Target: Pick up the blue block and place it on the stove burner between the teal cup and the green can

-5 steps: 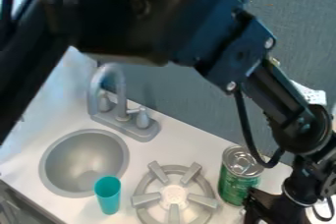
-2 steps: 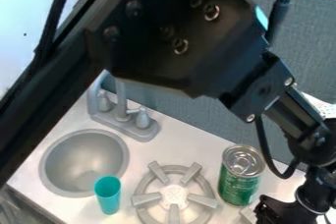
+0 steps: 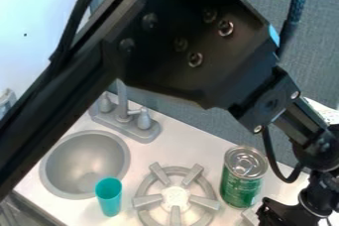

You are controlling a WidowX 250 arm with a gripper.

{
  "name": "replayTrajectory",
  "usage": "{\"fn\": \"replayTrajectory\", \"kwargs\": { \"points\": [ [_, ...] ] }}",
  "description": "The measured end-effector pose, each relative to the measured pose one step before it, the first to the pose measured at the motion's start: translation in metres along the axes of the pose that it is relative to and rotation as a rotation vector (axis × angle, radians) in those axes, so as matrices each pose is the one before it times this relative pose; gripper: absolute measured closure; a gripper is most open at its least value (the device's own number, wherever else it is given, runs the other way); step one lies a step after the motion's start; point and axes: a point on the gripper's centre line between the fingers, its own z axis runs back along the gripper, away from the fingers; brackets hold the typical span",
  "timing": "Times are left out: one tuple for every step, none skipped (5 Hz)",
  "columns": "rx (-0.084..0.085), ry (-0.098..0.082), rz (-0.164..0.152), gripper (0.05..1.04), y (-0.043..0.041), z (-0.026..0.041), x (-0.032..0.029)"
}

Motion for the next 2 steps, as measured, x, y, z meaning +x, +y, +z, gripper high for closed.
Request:
{"fn": "replayTrajectory", "kwargs": {
  "points": [
    [0.0301, 0.0001, 0.0233, 0.083, 0.00307, 0.00126, 0.00387],
    [0.0079, 0.0064, 0.0026, 0.083, 0.00097, -0.00053, 0.00093]
  ]
}}
